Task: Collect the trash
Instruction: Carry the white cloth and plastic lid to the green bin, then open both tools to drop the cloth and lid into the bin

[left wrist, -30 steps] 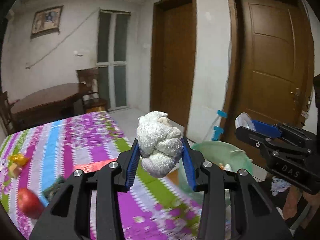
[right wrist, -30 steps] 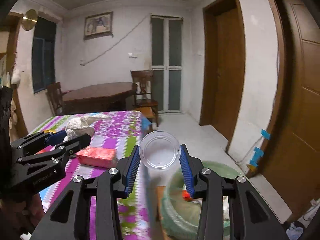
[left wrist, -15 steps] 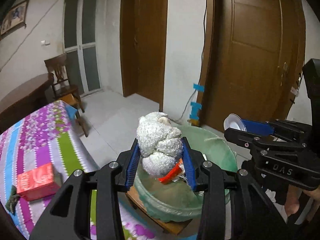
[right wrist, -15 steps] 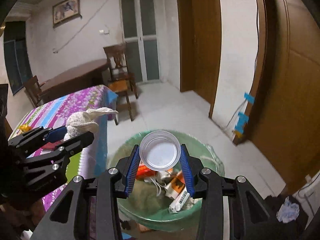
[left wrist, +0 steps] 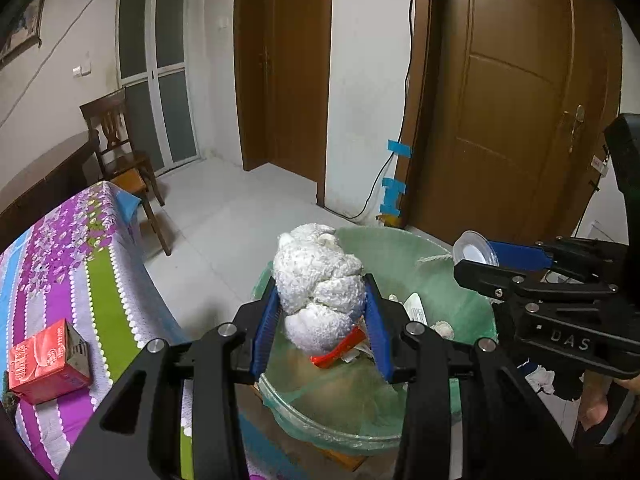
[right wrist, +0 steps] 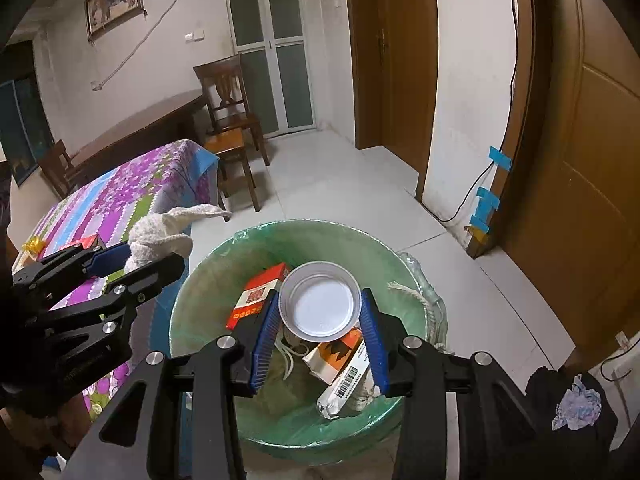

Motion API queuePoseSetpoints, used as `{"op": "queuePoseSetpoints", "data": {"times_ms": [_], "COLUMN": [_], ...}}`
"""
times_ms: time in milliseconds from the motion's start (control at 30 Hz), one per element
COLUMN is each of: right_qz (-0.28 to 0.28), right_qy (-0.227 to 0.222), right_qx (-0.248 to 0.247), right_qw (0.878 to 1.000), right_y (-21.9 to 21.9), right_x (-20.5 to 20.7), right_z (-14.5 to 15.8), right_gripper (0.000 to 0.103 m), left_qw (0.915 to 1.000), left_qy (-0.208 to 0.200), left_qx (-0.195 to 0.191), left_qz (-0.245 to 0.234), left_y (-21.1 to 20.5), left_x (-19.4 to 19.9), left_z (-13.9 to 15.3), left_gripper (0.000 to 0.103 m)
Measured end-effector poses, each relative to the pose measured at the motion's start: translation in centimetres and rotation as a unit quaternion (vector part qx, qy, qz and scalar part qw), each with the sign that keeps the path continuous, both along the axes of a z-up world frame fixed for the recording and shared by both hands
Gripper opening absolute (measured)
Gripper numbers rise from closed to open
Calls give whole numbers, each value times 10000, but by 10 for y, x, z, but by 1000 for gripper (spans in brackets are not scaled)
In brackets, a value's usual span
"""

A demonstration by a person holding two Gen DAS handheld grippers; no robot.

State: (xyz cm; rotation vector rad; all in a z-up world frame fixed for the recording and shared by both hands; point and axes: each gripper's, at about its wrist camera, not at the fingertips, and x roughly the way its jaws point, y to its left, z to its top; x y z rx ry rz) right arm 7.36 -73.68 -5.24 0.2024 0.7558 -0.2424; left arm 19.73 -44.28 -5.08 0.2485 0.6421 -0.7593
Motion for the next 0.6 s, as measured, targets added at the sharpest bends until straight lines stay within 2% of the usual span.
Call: {"op": "queuePoseSetpoints", "data": {"times_ms": [433,467,500,567,600], "right_qz": [51,54,55,38,25], "right_qy": [36,41,31,-12,-25], "right_qx": [22,21,27,40,43], "right_qw": [10000,10000,10000,10000,10000], "right_y": [14,14,15,15,15], "right_x": [6,6,6,4,3], "right_z": [-2,-2,-3,-2,-2], "right_gripper": [42,43,51,58,58], "left_qw": [9999,9999,9999,9999,9999], "left_qy": [131,119,77,-22,-16], "left_qx": [49,59,68,73,81], "left_qz": [25,24,43,84,85], "left_y": [-2,-2,-1,-1,-1], "left_x": [9,9,8,6,6], "left_z": [-5,-5,-4,-2,-2], "left_gripper": [44,52,64,71,74]}}
